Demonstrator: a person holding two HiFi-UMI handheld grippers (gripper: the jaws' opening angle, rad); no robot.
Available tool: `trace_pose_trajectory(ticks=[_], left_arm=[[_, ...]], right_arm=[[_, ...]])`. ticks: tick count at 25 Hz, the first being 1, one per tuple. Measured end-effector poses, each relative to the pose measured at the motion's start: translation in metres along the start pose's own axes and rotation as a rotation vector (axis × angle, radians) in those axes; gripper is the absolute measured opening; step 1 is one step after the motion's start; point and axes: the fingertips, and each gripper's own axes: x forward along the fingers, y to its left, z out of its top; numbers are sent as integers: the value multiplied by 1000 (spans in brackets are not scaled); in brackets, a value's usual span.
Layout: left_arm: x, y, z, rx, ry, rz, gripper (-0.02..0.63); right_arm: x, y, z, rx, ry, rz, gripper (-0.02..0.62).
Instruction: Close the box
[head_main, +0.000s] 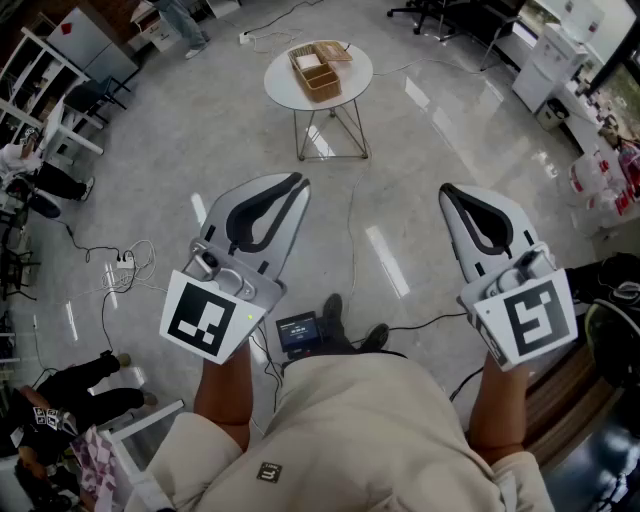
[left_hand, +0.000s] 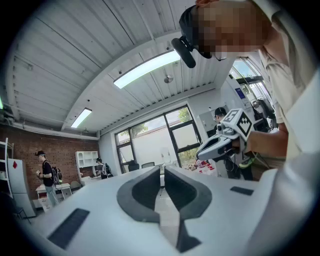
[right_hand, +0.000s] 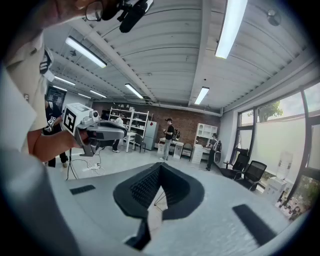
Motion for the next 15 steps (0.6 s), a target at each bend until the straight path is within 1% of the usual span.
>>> trace_pose_trajectory(ticks=[9,15], left_arm=[[11,14,-9,-3,-7,-22,21],[22,39,-18,-6,-17,-48,21]], right_arm=[[16,-4,-3,7,13,-13,-11],[41,-11,-3,16,27,-41,-11]])
